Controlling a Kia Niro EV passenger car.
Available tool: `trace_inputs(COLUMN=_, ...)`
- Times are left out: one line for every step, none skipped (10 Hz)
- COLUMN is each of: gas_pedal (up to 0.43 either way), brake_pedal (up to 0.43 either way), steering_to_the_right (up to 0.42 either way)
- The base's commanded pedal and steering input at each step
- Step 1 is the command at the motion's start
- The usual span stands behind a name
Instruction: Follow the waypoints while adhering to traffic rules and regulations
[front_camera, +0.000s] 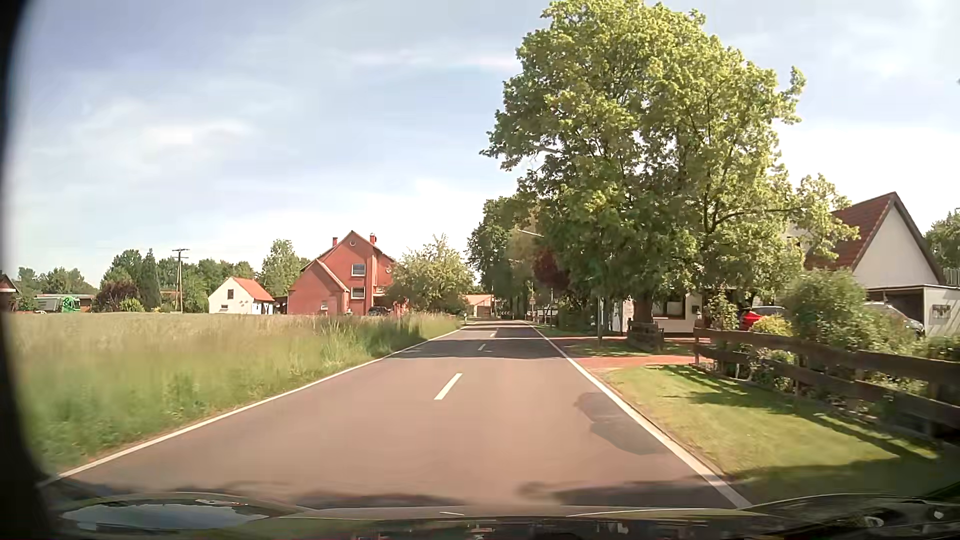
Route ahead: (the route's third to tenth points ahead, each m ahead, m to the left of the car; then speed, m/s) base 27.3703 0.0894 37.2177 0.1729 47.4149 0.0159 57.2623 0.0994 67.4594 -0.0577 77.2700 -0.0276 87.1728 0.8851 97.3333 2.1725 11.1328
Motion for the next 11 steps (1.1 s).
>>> trace_inputs(gas_pedal=0.15, brake_pedal=0.0, steering_to_the_right=-0.002)
trace_inputs(gas_pedal=0.15, brake_pedal=0.0, steering_to_the_right=-0.001)
trace_inputs(gas_pedal=0.15, brake_pedal=0.0, steering_to_the_right=0.0)
trace_inputs(gas_pedal=0.15, brake_pedal=0.0, steering_to_the_right=0.001)
trace_inputs(gas_pedal=0.15, brake_pedal=0.0, steering_to_the_right=0.001)
trace_inputs(gas_pedal=0.15, brake_pedal=0.0, steering_to_the_right=0.001)
trace_inputs(gas_pedal=0.157, brake_pedal=0.0, steering_to_the_right=0.001)
trace_inputs(gas_pedal=0.157, brake_pedal=0.0, steering_to_the_right=0.003)
trace_inputs(gas_pedal=0.157, brake_pedal=0.0, steering_to_the_right=0.003)
trace_inputs(gas_pedal=0.157, brake_pedal=0.0, steering_to_the_right=0.003)
trace_inputs(gas_pedal=0.157, brake_pedal=0.0, steering_to_the_right=0.003)
